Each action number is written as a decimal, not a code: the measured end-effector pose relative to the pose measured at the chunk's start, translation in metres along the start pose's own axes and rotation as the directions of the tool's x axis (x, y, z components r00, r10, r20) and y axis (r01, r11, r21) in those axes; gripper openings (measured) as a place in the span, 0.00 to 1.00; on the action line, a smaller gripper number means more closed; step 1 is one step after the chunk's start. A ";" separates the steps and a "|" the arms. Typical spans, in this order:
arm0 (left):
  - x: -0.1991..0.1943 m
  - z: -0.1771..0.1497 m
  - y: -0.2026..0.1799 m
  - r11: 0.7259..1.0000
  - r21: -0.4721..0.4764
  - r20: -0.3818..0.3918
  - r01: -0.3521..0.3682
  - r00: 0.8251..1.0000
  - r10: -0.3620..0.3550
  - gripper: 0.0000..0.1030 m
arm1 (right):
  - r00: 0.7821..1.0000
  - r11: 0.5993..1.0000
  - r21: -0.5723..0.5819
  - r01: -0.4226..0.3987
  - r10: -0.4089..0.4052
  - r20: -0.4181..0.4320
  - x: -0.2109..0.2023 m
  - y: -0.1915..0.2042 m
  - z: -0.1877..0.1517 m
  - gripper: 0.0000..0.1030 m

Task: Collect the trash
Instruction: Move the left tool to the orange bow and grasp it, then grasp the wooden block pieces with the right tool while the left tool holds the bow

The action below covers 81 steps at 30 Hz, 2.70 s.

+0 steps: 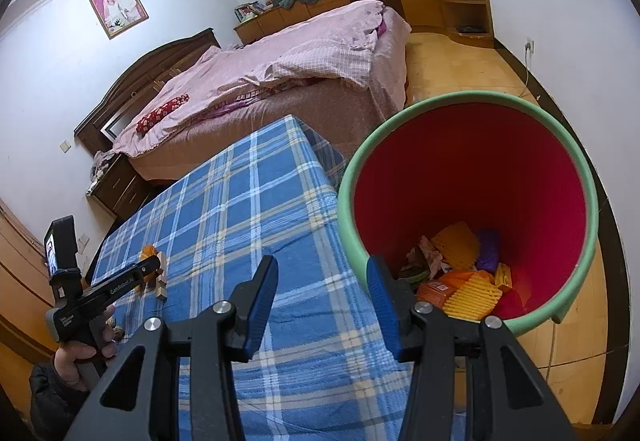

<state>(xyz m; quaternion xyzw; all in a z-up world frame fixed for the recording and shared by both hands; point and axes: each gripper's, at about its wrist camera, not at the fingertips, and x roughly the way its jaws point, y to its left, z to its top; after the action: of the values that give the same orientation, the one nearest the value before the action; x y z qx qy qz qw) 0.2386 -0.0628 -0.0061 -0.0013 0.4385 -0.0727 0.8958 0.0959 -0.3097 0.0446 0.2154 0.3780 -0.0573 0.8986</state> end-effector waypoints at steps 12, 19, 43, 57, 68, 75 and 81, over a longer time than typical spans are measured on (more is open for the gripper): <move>-0.006 -0.007 0.013 0.999 -0.028 0.006 -0.030 1.000 0.030 0.48 | 0.999 0.999 -0.033 -0.028 0.027 -0.030 0.011 0.014 -0.004 0.48; 0.002 -0.009 0.010 0.997 0.006 -0.008 -0.080 0.997 0.080 0.43 | 0.998 0.998 -0.042 -0.045 0.044 -0.038 0.015 0.020 -0.005 0.48; -0.070 -0.019 0.060 0.992 -0.119 0.117 0.037 0.993 -0.023 0.22 | 0.977 0.948 -0.253 -0.192 0.161 -0.139 0.063 0.135 -0.016 0.48; -0.059 -0.029 0.085 0.983 -0.185 0.081 0.014 0.997 0.001 0.23 | 0.961 0.898 -0.385 -0.216 0.125 -0.247 0.115 0.194 -0.044 0.37; -0.060 -0.029 0.086 0.981 -0.190 0.086 0.028 0.996 -0.011 0.23 | 0.967 0.888 -0.420 -0.188 0.094 -0.235 0.123 0.196 -0.047 0.12; -0.075 -0.028 0.074 0.985 -0.167 0.113 0.043 0.993 -0.024 0.23 | 0.969 0.895 -0.394 -0.209 0.135 -0.207 0.097 0.184 -0.042 0.12; -0.091 -0.028 0.054 0.989 -0.131 0.137 0.064 0.989 -0.046 0.23 | 0.974 0.907 -0.368 -0.207 0.156 -0.164 0.066 0.166 -0.038 0.12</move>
<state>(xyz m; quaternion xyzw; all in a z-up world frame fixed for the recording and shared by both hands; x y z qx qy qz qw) 0.1690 0.0041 0.0447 -0.0788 0.3811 -0.0672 0.9187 0.1615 -0.1396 0.0318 0.0737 0.4181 0.1159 0.8980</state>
